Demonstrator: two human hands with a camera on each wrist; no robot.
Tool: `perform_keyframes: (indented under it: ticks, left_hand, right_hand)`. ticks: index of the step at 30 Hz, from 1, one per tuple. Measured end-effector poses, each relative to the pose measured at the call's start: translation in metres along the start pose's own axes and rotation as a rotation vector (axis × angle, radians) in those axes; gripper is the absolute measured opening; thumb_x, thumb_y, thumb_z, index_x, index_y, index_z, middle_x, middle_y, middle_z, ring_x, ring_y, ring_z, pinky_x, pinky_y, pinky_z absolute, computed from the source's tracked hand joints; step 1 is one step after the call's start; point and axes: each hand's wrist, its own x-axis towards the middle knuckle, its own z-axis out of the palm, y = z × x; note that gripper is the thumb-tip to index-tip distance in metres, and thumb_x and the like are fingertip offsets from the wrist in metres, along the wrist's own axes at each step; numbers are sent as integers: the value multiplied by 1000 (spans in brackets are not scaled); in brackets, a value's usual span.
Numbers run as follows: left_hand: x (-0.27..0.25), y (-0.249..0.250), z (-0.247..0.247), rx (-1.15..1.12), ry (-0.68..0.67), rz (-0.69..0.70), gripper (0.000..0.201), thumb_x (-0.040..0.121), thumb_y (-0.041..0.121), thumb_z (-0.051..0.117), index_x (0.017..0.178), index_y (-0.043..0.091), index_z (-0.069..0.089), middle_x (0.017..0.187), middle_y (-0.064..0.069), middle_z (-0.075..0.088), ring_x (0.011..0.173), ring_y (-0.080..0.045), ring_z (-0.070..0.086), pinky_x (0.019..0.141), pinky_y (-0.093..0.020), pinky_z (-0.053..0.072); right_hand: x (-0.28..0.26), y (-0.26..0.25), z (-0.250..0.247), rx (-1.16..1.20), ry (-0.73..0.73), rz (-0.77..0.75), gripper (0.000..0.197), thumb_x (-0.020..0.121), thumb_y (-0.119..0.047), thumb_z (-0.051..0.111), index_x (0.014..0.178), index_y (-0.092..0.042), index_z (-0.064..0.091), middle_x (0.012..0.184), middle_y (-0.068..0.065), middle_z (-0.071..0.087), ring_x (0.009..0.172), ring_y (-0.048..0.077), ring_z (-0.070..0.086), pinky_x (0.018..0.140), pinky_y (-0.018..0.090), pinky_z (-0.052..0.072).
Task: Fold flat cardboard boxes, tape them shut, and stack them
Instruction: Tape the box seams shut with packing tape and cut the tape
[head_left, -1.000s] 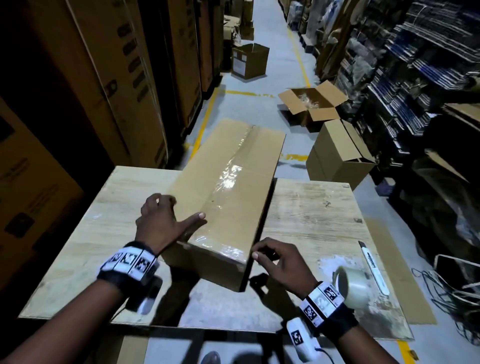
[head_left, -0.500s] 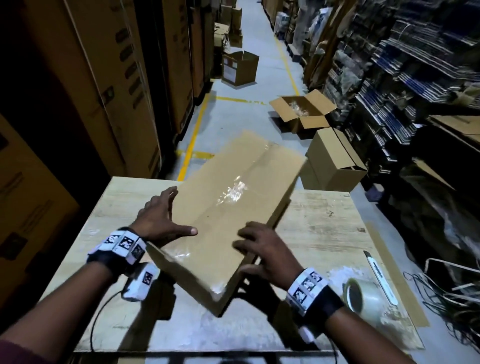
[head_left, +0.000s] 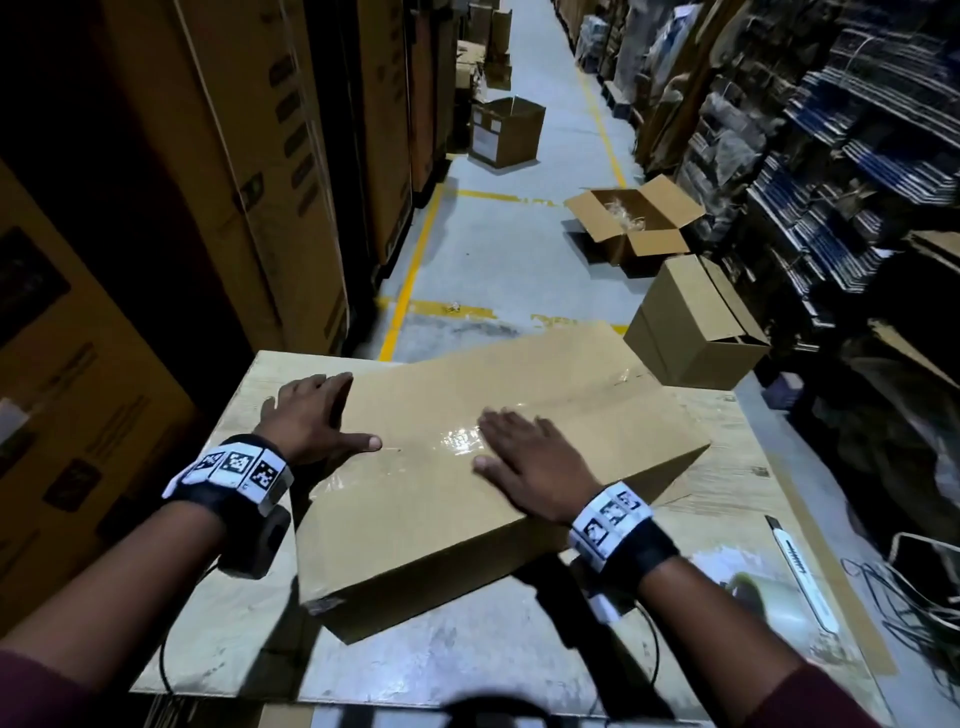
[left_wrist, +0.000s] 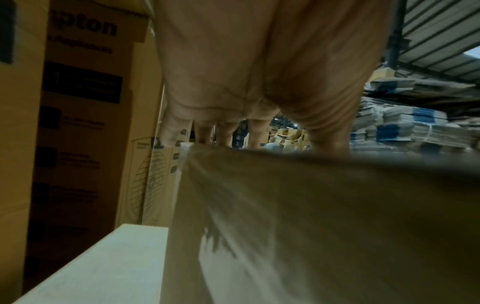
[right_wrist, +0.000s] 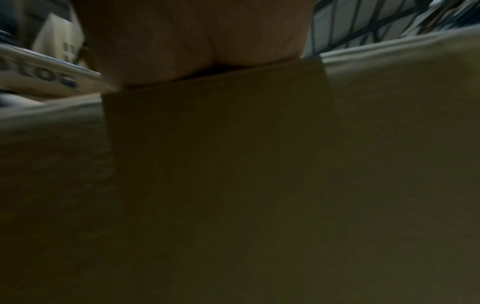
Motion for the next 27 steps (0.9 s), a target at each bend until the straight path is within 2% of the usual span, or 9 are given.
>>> perform_keyframes:
  ticks: [3,5,7,11,13,16,19,21,27]
  left_hand:
    - [-8,9,-1,80,28,14,107,66,74,75,154,33,30,159,-6,30,146,-32,24,115,-50,28]
    - [-13,25,-3,129,43,57,98,72,64,77,153,32,32,160,-9,28,146,-32,23,116,-48,29]
    - [-20,51,-3,129,7,159,92,76,54,79,153,32,33,160,-10,28,146,-32,23,116,-45,29]
    - [-38,123,3,16,-82,426,79,83,53,74,150,26,41,155,-11,37,145,-30,28,117,-37,25]
    - [-48,162,13,8,-119,509,81,84,56,71,151,24,39,155,-10,38,145,-28,29,117,-33,23]
    - [-63,205,37,50,-241,498,96,78,64,71,155,23,29,160,-12,26,148,-30,19,119,-43,25]
    - [-71,224,58,194,-275,478,104,79,69,66,158,24,16,165,-13,9,151,-34,9,118,-54,22]
    - [-73,223,63,235,-263,450,106,80,70,65,159,27,8,167,-10,-2,153,-34,0,119,-58,14]
    - [-84,204,78,224,-223,438,111,76,77,61,159,30,4,167,-9,-6,153,-34,-5,118,-60,8]
  right_hand:
    - [-9,53,-9,6,14,147,69,103,-63,22,162,-26,20,169,-8,12,156,13,9,124,43,8]
    - [-13,84,-12,-7,21,233,68,104,-61,23,162,-26,17,169,-9,9,156,14,5,125,46,6]
    - [-17,110,-15,-17,31,303,70,103,-63,21,162,-27,14,170,-9,7,157,16,3,125,49,5]
    - [-26,151,-24,15,44,452,76,100,-70,19,163,-29,8,170,-11,2,157,18,-2,123,57,2]
    - [-31,162,-29,53,39,525,80,97,-74,20,162,-31,6,170,-13,-1,157,20,-3,120,62,10]
    - [-40,158,-32,100,42,614,81,94,-78,22,162,-35,8,169,-16,-3,154,33,10,115,64,23]
    - [-52,130,-26,98,28,685,79,96,-75,21,162,-32,8,170,-13,-6,149,43,18,113,62,25]
    - [-57,106,-18,114,23,719,79,98,-73,20,162,-29,6,170,-10,-9,147,45,18,112,61,25]
    - [-73,67,2,126,97,711,79,98,-72,21,162,-29,5,170,-9,-10,143,46,21,109,58,30]
